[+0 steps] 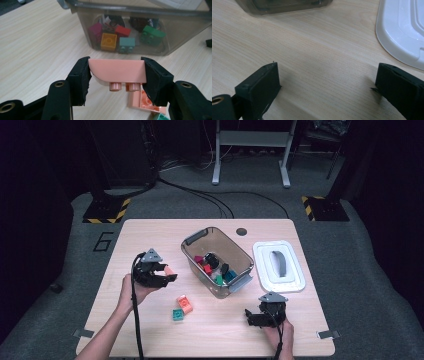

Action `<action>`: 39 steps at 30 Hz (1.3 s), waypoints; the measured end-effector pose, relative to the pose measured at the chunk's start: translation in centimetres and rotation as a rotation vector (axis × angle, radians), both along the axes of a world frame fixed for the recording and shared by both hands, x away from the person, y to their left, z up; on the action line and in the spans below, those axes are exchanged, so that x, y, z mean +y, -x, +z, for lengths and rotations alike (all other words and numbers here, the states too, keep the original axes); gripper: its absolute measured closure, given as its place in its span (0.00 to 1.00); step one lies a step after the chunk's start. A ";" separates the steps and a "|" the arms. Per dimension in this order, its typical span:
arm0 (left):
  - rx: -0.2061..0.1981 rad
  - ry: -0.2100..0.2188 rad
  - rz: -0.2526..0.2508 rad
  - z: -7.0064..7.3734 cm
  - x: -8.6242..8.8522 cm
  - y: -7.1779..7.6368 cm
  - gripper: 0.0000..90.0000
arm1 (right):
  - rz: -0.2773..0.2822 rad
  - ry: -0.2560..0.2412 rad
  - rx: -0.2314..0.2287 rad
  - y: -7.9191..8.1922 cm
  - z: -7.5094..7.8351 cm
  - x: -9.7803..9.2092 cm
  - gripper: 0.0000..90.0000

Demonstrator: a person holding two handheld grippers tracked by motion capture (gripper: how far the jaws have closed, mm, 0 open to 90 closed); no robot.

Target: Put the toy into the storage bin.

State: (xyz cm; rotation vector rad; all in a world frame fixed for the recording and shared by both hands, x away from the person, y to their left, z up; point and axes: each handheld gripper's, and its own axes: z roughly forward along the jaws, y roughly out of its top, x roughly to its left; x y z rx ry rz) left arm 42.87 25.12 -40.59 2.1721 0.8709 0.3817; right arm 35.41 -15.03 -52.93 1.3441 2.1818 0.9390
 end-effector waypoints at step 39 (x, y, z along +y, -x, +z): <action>-0.018 -0.013 -0.106 6.2 -7.7 -4.5 0.48 | -0.003 -0.002 -0.004 -0.1 0.0 0.0 0.05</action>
